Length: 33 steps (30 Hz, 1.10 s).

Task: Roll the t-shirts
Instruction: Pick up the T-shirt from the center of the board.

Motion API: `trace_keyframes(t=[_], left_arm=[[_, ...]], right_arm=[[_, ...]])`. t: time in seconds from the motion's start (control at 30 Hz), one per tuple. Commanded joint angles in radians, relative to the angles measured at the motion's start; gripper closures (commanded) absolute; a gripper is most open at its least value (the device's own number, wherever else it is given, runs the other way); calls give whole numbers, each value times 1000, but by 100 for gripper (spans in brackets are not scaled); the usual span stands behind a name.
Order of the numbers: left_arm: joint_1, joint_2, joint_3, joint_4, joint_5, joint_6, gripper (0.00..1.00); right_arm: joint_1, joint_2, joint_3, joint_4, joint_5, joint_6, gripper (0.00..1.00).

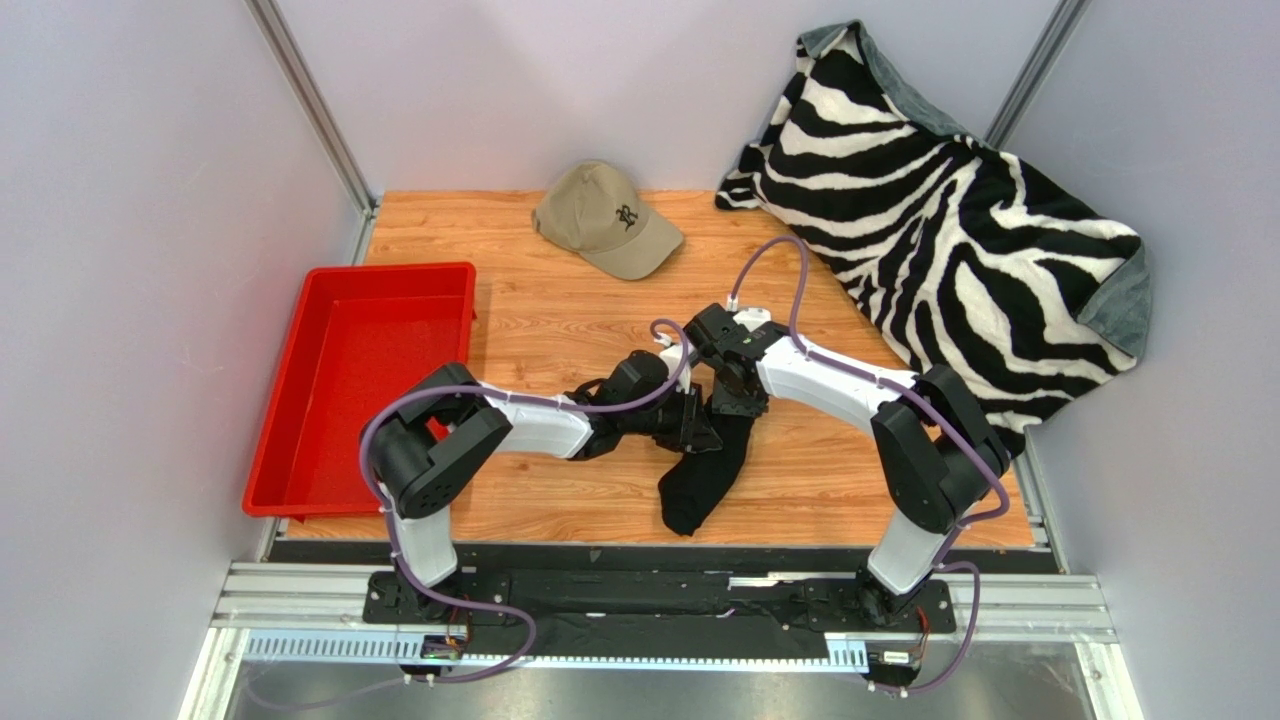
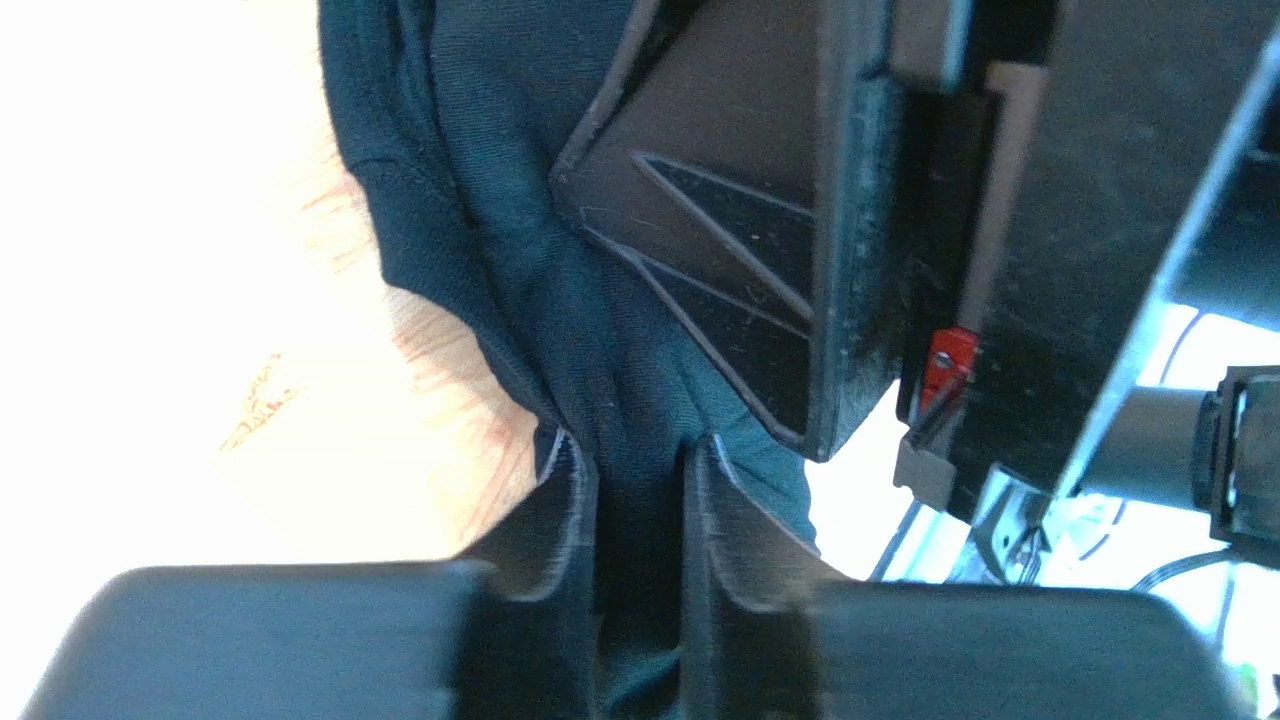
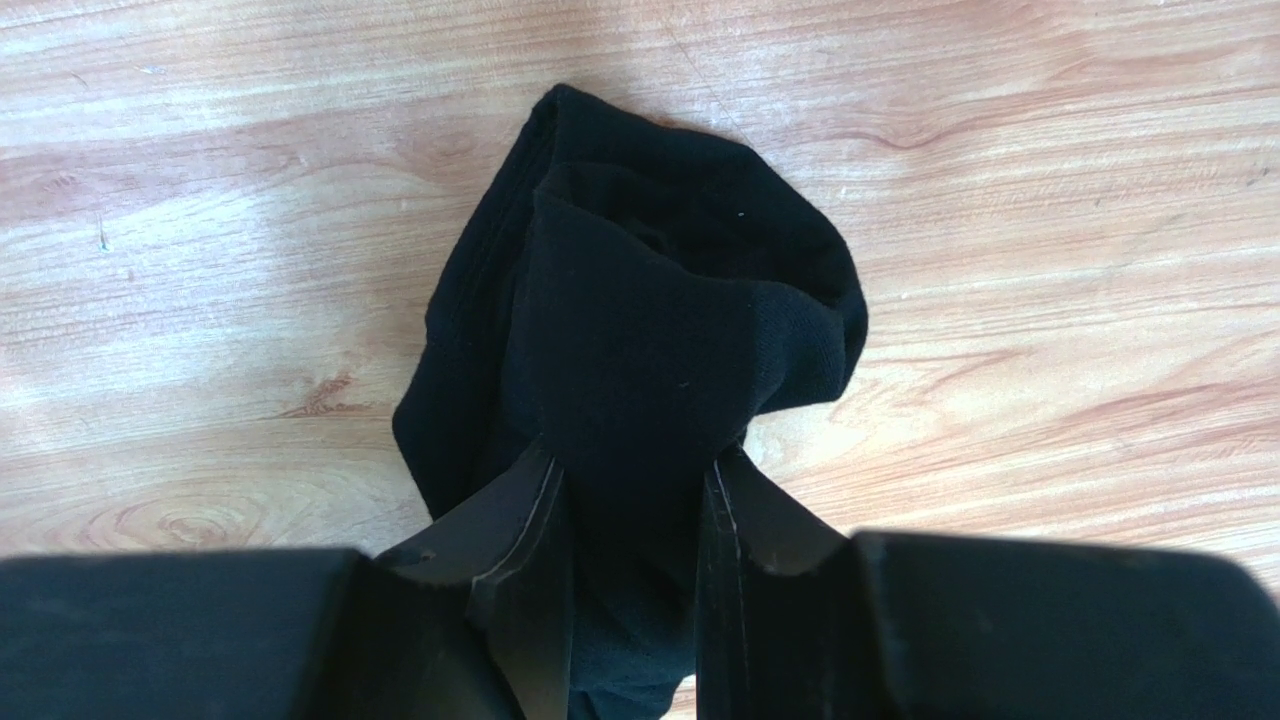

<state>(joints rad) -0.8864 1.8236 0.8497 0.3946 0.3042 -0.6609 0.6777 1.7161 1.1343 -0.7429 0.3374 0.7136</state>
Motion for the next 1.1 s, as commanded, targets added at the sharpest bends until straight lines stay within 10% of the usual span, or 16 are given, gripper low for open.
trace_keyframes(t=[0.0, 0.13, 0.27, 0.37, 1.07], left_arm=[[-6, 22, -20, -57, -33, 7, 93], [-6, 14, -11, -82, -25, 15, 100], [-2, -3, -3, -94, -19, 11, 100], [6, -21, -3, -117, -25, -11, 100], [131, -247, 29, -97, 70, -135, 100]], right_arm=[[11, 11, -2, -73, -63, 12, 98], [11, 4, 25, -99, -49, 18, 88], [10, -27, 62, -136, -17, 29, 40], [10, -79, 108, -167, 23, 35, 27], [-106, -549, 48, -199, 199, 86, 21]])
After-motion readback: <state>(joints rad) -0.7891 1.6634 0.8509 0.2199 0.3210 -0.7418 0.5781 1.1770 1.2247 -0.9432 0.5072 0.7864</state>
